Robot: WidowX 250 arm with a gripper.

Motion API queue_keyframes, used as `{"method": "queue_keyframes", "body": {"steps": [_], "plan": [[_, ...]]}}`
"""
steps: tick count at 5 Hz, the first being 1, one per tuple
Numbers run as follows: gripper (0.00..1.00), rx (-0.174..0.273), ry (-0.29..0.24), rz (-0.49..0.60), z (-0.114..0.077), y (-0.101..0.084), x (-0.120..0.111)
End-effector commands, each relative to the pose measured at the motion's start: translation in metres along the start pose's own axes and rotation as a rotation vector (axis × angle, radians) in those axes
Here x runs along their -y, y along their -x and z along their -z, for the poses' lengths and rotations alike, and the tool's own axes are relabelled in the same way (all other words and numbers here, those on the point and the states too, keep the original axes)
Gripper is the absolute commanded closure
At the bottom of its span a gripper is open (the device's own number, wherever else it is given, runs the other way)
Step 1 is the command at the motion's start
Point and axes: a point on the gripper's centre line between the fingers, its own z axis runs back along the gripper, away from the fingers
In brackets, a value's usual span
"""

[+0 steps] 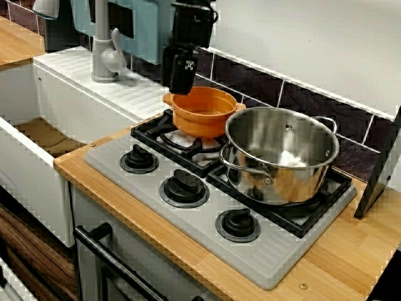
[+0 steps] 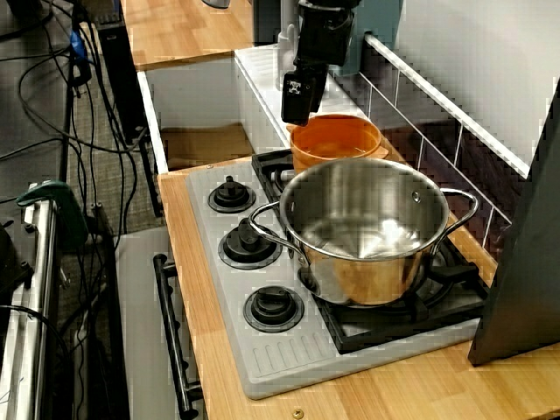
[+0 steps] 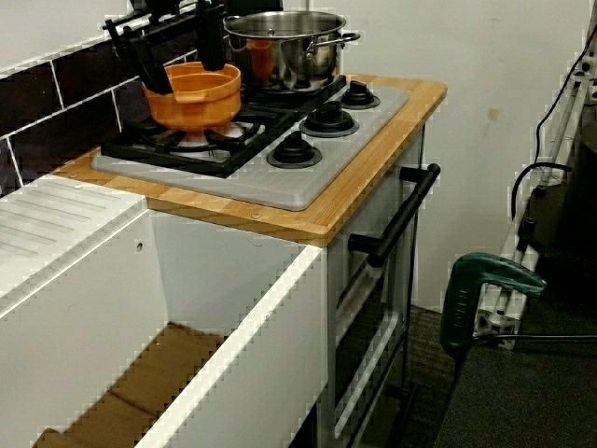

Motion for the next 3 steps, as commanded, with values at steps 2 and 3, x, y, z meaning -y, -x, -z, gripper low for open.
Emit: {"method": "queue_keyframes", "body": {"steps": [2,3], "plan": [[0.0,0.146,-0.118,-0.232,-0.0494,0.0192,0.0326],[0.0,0.153,-0.129,-0.317,-0.0438,0.0156,0.0275]]}}
